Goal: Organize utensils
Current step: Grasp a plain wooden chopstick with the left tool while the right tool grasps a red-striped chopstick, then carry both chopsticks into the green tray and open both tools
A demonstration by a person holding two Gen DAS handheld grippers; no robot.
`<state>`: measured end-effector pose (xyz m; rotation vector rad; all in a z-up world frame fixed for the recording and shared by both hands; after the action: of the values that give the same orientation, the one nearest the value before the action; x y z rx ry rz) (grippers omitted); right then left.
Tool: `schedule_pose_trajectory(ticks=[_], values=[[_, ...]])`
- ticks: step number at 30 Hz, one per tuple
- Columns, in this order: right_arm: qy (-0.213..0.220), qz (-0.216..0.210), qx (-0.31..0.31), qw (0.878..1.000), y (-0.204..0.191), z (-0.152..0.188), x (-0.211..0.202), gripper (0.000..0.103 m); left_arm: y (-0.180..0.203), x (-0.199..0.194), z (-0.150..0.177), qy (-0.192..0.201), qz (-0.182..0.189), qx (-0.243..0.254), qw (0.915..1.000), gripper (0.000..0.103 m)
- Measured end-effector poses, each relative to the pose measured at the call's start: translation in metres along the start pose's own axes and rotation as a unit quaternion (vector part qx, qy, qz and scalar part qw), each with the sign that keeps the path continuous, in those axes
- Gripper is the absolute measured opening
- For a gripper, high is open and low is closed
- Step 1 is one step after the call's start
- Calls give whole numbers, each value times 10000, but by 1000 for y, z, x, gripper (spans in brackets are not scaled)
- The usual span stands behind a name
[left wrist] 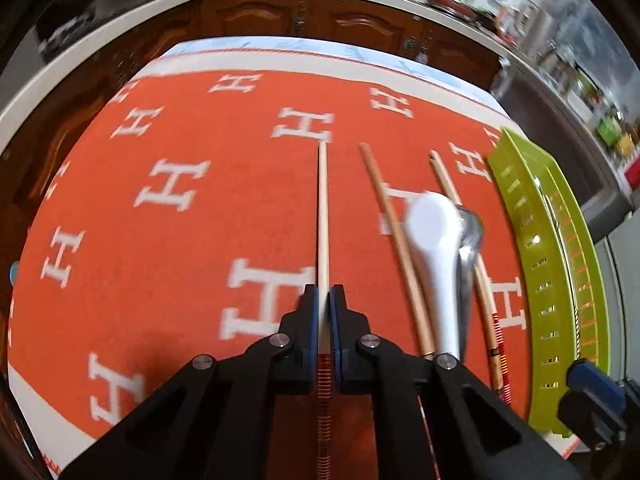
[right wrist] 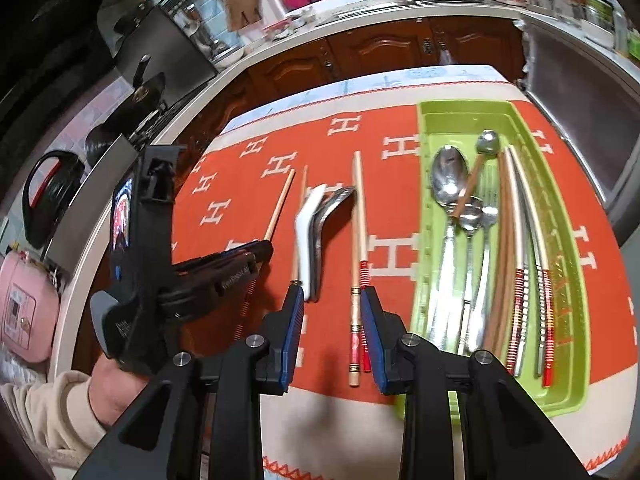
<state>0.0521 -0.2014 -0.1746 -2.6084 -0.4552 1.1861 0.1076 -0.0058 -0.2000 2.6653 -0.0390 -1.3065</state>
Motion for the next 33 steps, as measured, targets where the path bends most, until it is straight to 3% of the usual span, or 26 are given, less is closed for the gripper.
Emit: schedule_pose_trajectory(ticks=[6,15,24,28,31,33], values=[[-200,-263,-417,9986,-31,2,33,29,-36,-17,-10,194,-67,-273,9994,3],[-790,-26,-546,9954,-46,27,92,21,-65,-29,-9,352,14,-333,9988,3],[-620,439,-1119,9908,-68,24,112,21,-79,-20,-2,239,202,-494,9983,3],[-343,798,-1629,9828,-85,18,129,21,-81,-22,-2,236,248,-474,9983,3],[-269,844,-1665,9821,-91,17,133,9,-80,-26,-3,276,284,-492,9980,3],[-301,811,-1593,9834,-92,17,132,6,-77,-29,-4,288,336,-489,9978,3]])
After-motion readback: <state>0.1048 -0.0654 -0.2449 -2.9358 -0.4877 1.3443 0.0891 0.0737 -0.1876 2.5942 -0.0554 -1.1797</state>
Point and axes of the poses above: each gripper's, at about its wrist camera, not at the fingertips, and x roughly the way its jaws point, y to its right, z to its underside, the point moved 4 cm from there along x, roughly the way its jaws point, and after that the axes turned 10 degrees about y, right-handed, at the moved point
